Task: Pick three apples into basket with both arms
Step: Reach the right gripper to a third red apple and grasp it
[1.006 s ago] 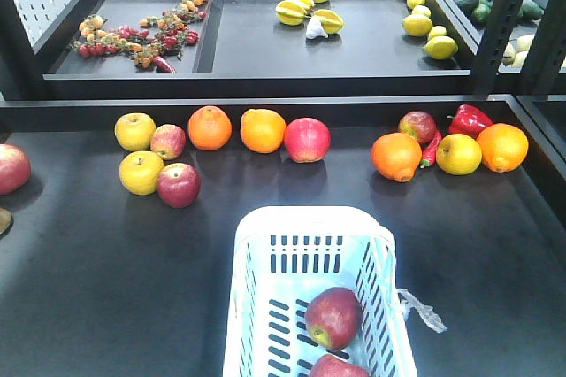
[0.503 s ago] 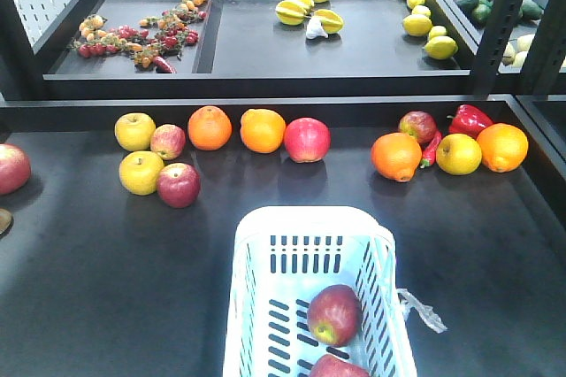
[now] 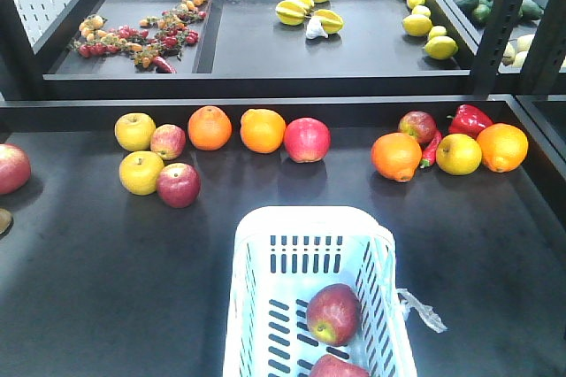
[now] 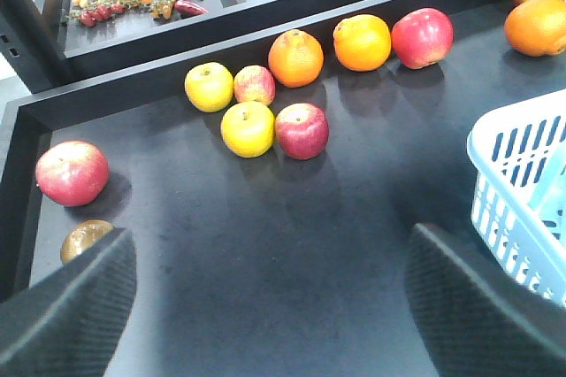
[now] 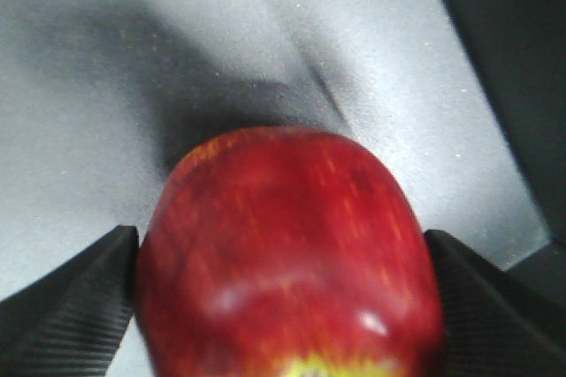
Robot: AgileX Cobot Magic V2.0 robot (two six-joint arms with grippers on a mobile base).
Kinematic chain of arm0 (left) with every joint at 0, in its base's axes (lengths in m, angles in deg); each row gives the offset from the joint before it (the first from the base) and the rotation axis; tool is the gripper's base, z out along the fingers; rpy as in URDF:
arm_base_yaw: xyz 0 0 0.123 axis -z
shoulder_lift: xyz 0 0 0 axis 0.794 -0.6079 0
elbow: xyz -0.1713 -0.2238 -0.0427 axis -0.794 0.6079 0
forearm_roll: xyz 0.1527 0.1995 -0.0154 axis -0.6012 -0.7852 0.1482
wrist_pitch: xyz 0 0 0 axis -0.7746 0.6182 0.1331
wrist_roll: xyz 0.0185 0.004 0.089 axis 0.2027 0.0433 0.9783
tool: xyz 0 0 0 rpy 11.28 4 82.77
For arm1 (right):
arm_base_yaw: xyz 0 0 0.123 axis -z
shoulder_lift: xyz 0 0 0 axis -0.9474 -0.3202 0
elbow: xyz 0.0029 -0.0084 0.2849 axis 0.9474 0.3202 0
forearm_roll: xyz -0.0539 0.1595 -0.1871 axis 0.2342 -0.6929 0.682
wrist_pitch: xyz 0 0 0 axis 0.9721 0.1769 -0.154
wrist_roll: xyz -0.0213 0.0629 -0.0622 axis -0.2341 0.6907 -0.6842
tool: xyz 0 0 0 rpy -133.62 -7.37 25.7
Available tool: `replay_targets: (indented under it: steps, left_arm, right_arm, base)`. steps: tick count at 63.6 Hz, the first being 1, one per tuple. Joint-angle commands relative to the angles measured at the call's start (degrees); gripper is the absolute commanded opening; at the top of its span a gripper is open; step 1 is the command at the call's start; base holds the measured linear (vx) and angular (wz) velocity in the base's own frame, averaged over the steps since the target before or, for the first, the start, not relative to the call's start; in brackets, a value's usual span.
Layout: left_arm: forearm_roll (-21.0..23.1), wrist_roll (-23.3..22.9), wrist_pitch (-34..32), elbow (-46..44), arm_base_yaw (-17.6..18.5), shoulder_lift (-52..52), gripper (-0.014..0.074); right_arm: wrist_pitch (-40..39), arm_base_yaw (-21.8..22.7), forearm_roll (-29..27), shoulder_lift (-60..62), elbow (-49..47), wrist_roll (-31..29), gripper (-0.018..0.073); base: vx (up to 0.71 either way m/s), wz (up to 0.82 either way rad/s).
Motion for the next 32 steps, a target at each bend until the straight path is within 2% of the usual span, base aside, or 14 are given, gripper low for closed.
replay_targets:
  steps: [1, 11, 17, 32]
  left_arm:
    - [-0.91, -0.61, -3.66, -1.27, 0.02, -0.41, 0.0585]
    - [-0.91, -0.61, -3.66, -1.27, 0.02, -0.41, 0.0585]
    - [-0.91, -0.61, -3.66, -1.27, 0.02, -0.41, 0.0585]
    - [-0.91, -0.61, -3.66, -1.27, 0.02, -0.41, 0.0585]
  right_arm:
    - [0.07, 0.37, 0.29, 1.19, -0.63, -0.15, 0.0489]
    - [0.43, 0.37, -0.27, 1.19, -0.63, -0.21, 0.0349]
    - [1.14, 0.37, -0.27, 1.19, -0.63, -0.21, 0.0297]
    - [1.18, 0.37, -2.17, 3.89, -0.63, -0.71, 0.0274]
  base:
    - [0.0, 0.0]
    - [0.0, 0.0]
    - [0.0, 0.0]
    - [0.0, 0.0]
